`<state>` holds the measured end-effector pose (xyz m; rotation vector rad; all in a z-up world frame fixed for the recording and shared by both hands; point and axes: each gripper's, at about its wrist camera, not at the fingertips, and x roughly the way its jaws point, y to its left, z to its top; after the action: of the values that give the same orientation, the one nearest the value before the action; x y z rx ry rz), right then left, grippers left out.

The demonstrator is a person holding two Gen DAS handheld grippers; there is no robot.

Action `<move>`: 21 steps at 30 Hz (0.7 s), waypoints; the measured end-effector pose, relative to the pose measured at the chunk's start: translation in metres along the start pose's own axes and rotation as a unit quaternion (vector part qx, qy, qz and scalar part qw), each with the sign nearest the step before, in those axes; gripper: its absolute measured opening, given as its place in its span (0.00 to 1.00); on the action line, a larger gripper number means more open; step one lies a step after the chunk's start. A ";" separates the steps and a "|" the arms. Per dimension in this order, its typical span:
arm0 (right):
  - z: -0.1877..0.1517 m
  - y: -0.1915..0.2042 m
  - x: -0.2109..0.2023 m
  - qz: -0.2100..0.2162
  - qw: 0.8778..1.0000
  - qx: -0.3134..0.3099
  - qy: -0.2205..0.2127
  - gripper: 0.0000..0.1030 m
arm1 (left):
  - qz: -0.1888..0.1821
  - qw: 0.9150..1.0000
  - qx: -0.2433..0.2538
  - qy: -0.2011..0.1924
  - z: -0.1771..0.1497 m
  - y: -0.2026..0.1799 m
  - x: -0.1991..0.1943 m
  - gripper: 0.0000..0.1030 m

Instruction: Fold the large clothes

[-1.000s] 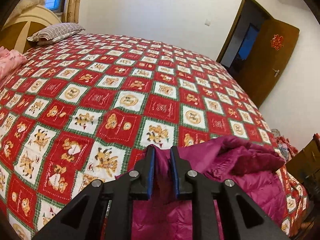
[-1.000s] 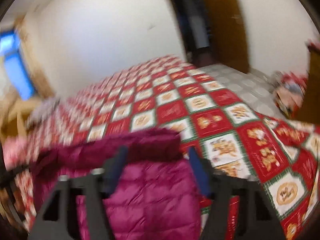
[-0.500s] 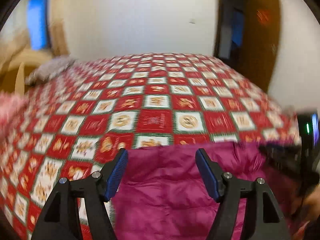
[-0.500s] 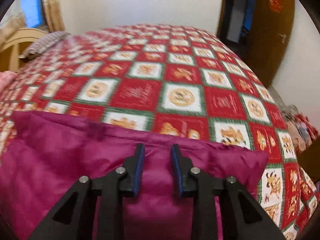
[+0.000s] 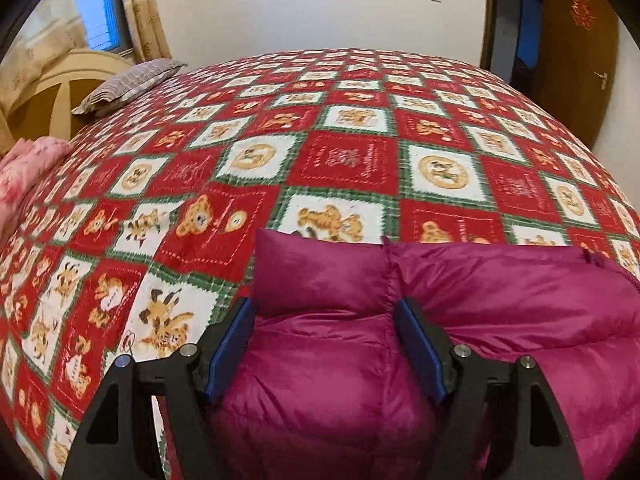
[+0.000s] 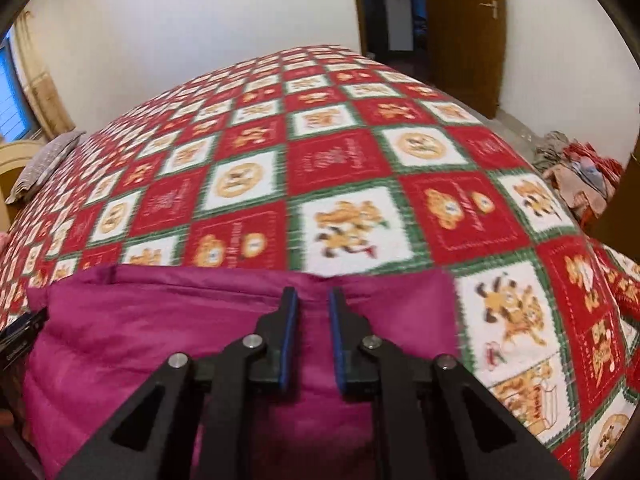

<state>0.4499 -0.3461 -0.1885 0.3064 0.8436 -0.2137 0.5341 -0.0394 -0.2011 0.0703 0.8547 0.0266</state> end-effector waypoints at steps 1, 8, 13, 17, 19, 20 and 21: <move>-0.001 -0.004 0.004 0.002 1.000 0.007 0.003 0.16 | 0.013 1.000 -0.008 0.001 -0.002 0.002 0.002 0.75; 0.000 -0.011 0.017 0.017 1.000 0.020 0.002 0.17 | 0.002 0.999 -0.037 0.013 -0.004 0.008 0.014 0.76; 0.006 -0.006 0.018 0.002 1.000 0.007 0.018 0.18 | -0.010 0.998 -0.044 0.031 0.000 0.013 0.014 0.79; 0.008 -0.012 -0.040 0.060 0.997 0.042 -0.040 0.19 | -0.025 0.999 -0.039 0.018 0.007 0.026 -0.025 0.79; 0.002 0.002 -0.071 0.059 0.997 0.017 -0.052 0.19 | -0.036 0.999 -0.025 -0.002 0.005 0.022 -0.054 0.79; -0.003 0.010 -0.080 0.057 0.997 0.007 -0.051 0.20 | -0.045 0.999 -0.013 -0.011 0.002 0.016 -0.069 0.79; -0.011 0.020 -0.090 0.064 0.997 -0.002 -0.050 0.21 | -0.051 0.999 -0.005 -0.018 -0.001 0.010 -0.081 0.79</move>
<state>0.3896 -0.3178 -0.1234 0.3425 0.7228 -0.1078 0.4803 -0.0330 -0.1405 0.0175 0.8209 -0.0648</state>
